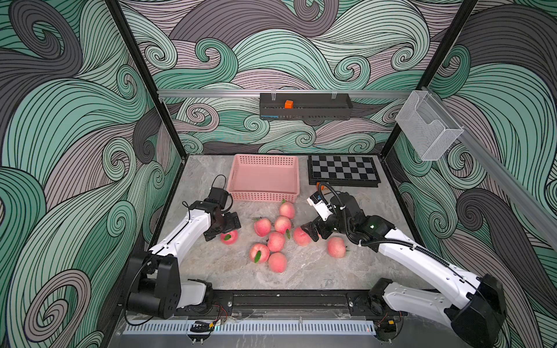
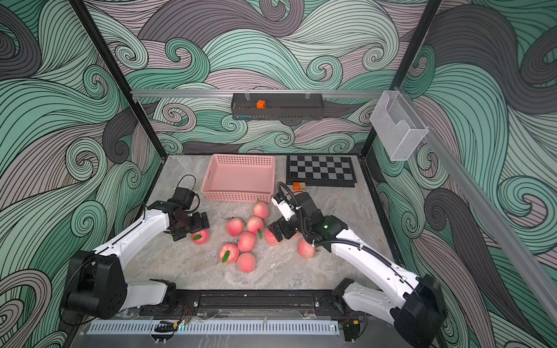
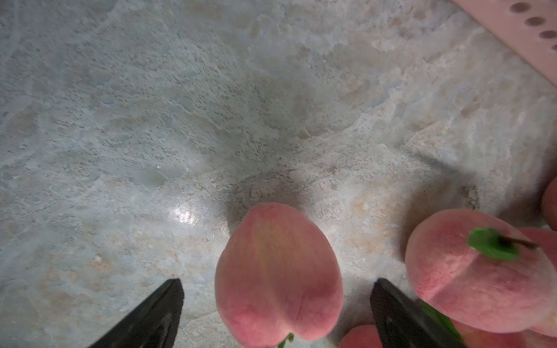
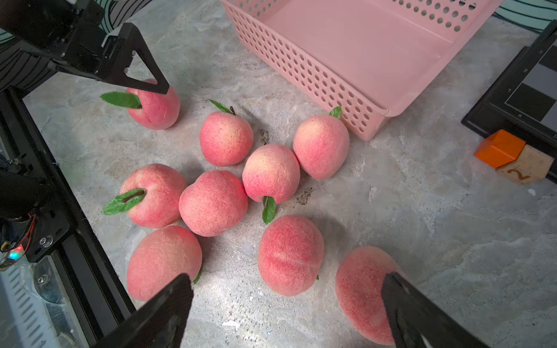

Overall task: Put the peaches into the basket
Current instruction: Pick up the peach from the center of the board.

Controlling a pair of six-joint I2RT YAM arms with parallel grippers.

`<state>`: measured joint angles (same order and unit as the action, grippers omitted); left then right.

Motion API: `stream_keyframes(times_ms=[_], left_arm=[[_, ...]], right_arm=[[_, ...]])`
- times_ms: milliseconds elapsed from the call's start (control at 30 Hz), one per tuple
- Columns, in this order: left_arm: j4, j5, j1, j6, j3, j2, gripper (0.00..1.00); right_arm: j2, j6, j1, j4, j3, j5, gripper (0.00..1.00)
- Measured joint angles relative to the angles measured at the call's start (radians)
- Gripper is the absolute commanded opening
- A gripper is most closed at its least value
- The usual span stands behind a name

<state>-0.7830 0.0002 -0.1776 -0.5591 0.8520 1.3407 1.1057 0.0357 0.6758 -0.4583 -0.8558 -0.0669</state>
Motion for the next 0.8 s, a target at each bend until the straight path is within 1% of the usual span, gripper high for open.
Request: stream_keyframes(times_ms=[67,133,200,400,467,600,700,800], left_arm=[[0.006,0.0,0.0,-0.001,0.0,0.026,0.95],[0.019,0.0,0.0,-0.002,0.0,0.049,0.88],[0.027,0.0,0.0,-0.001,0.0,0.066,0.84],[0.047,0.0,0.0,-0.002,0.0,0.125,0.81],[0.048,-0.001,0.0,-0.002,0.0,0.141,0.78],[0.058,-0.001,0.0,-0.002,0.0,0.147,0.69],[0.063,0.0,-0.001,-0.003,0.0,0.147,0.57],[0.062,0.0,-0.001,-0.003,0.0,0.14,0.54]], right_arm=[[0.0,0.002,0.0,0.001,0.001,-0.008,0.99],[-0.003,0.002,0.0,0.004,0.001,-0.015,0.99],[-0.006,0.001,0.0,0.005,0.001,-0.016,0.99],[-0.008,-0.006,0.0,0.006,0.001,-0.017,0.99],[-0.012,-0.007,0.0,0.006,0.001,-0.019,0.99],[-0.029,-0.007,0.0,0.005,0.001,-0.021,0.99],[-0.046,-0.008,-0.001,0.005,0.001,-0.021,0.99],[-0.066,-0.01,-0.004,0.006,0.001,-0.022,0.99]])
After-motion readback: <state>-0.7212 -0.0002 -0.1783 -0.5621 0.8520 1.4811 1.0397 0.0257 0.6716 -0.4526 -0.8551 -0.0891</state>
